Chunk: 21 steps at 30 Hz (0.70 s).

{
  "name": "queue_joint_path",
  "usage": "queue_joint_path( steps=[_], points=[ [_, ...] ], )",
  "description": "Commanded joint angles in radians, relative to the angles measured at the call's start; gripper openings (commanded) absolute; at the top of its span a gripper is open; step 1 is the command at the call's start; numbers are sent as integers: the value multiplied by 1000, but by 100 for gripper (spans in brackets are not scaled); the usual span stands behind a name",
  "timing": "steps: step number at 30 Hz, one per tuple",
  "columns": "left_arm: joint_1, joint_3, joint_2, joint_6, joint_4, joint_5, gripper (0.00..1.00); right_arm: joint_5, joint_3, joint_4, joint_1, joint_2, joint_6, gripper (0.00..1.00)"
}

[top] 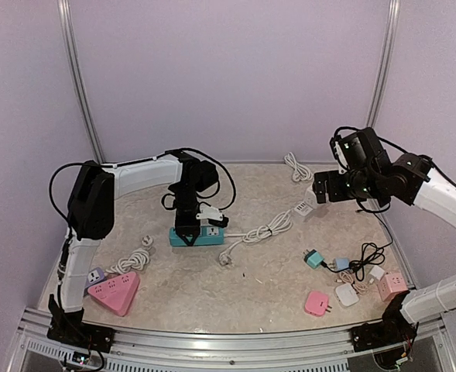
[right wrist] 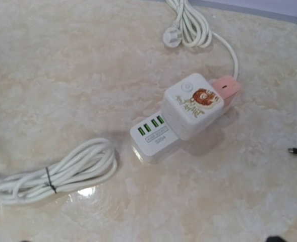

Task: Insert the plug
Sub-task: Place the socket at the center of the board.

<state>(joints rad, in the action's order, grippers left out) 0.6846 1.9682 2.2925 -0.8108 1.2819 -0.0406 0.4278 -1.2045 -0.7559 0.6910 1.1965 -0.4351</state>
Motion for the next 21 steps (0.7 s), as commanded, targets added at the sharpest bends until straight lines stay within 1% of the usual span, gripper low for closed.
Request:
queue_joint_path(
  steps=[1, 4, 5, 8, 9, 11, 13, 15, 17, 18, 21],
  points=[
    [22, 3, -7, -74, 57, -11, 42, 3, -17, -22, 8, 27, 1, 100],
    [23, -4, -6, -71, 57, -12, 72, -17, -20, -22, 8, 33, 1, 100],
    [23, -8, -9, -72, 56, -20, 79, -27, -21, -23, 8, 37, 2, 100],
    [23, -19, -36, -73, 54, -62, 94, -75, -26, -23, 8, 54, 2, 100],
    [21, -21, -56, -70, 52, -79, 97, -102, -26, -17, 8, 64, 4, 100],
    [18, -22, -89, -62, 53, -105, 98, -162, -28, -5, 9, 97, 1, 99],
    [3, -24, -132, -50, 56, -128, 98, -230, -21, 26, 10, 141, -25, 95],
    [-28, -36, -176, -30, 49, -149, 98, -314, 11, 105, 19, 197, -60, 91],
    [-78, -54, -227, -8, 39, -173, 98, -369, 42, 202, 51, 261, -92, 85],
    [-110, -68, -250, 6, 31, -182, 98, -380, 45, 239, 76, 299, -105, 84],
    [-211, -125, -309, 64, -9, -187, 98, -410, -4, 314, 164, 438, -135, 81]
  ],
)
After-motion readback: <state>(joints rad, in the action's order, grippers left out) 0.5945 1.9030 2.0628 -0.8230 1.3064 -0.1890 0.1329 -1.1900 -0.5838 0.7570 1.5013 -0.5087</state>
